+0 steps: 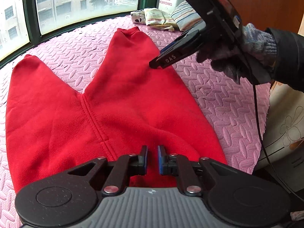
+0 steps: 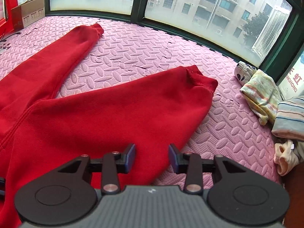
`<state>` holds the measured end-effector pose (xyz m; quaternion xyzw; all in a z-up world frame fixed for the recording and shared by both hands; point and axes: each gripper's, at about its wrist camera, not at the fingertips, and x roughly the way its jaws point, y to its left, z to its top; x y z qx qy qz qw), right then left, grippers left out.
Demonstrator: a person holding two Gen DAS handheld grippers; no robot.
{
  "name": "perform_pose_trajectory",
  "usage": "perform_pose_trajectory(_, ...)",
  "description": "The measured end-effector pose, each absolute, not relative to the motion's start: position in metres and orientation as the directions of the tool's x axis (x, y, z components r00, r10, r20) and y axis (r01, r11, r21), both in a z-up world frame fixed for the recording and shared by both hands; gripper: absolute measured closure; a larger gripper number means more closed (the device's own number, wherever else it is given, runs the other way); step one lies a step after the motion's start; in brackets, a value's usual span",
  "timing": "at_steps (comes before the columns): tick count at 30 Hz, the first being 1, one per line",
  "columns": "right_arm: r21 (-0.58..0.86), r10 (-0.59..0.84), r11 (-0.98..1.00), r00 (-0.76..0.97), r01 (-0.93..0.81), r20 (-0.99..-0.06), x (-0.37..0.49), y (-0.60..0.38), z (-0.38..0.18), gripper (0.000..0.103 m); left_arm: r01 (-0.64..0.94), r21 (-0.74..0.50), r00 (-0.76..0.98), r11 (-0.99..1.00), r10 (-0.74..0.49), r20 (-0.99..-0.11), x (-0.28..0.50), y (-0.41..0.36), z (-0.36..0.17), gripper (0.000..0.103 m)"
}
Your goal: Fold clothes
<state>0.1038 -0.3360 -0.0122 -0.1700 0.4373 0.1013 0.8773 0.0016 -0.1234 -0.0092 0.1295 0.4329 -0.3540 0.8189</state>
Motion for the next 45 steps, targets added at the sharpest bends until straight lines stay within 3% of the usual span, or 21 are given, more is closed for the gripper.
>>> perform_pose_trajectory(14,-0.104,-0.019,0.988,0.576,-0.115,-0.817,0.200,-0.391,-0.019,0.065,0.683,-0.127,0.368,0.719,-0.490,-0.790,0.004,-0.120,0.002,0.090)
perform_pose_trajectory(15,-0.084,-0.006,0.990,0.571,-0.111,-0.821,0.201,-0.394,-0.018,0.065,0.688,-0.132,0.370,0.714,-0.501,-0.782,0.002,-0.120,0.007,0.088)
perform_pose_trajectory(18,-0.044,0.019,0.994,0.558,-0.099,-0.830,0.202,-0.402,-0.016,0.064,0.711,-0.135,0.368,0.690,-0.529,-0.765,-0.008,-0.123,0.017,0.066)
perform_pose_trajectory(21,-0.004,0.044,0.996,0.549,-0.086,-0.835,0.204,-0.407,-0.017,0.063,0.739,-0.134,0.356,0.660,-0.552,-0.754,-0.020,-0.130,0.024,0.063)
perform_pose_trajectory(24,0.045,0.073,0.997,0.539,-0.066,-0.839,0.209,-0.410,-0.020,0.063,0.749,-0.119,0.354,0.652,-0.545,-0.760,-0.024,-0.141,0.022,0.054)
perform_pose_trajectory(34,0.084,0.084,0.996,0.549,-0.024,-0.831,0.221,-0.412,-0.025,0.063,0.794,-0.010,0.372,0.608,-0.498,-0.783,-0.043,-0.169,0.003,0.053)
perform_pose_trajectory(38,0.100,0.088,0.995,0.559,-0.010,-0.824,0.224,-0.413,-0.027,0.068,0.799,0.049,0.400,0.600,-0.469,-0.787,-0.047,-0.176,-0.002,0.053)
perform_pose_trajectory(45,0.101,0.084,0.995,0.565,-0.001,-0.820,0.224,-0.413,-0.026,0.073,0.786,0.072,0.433,0.615,-0.463,-0.773,-0.050,-0.176,0.002,0.063)
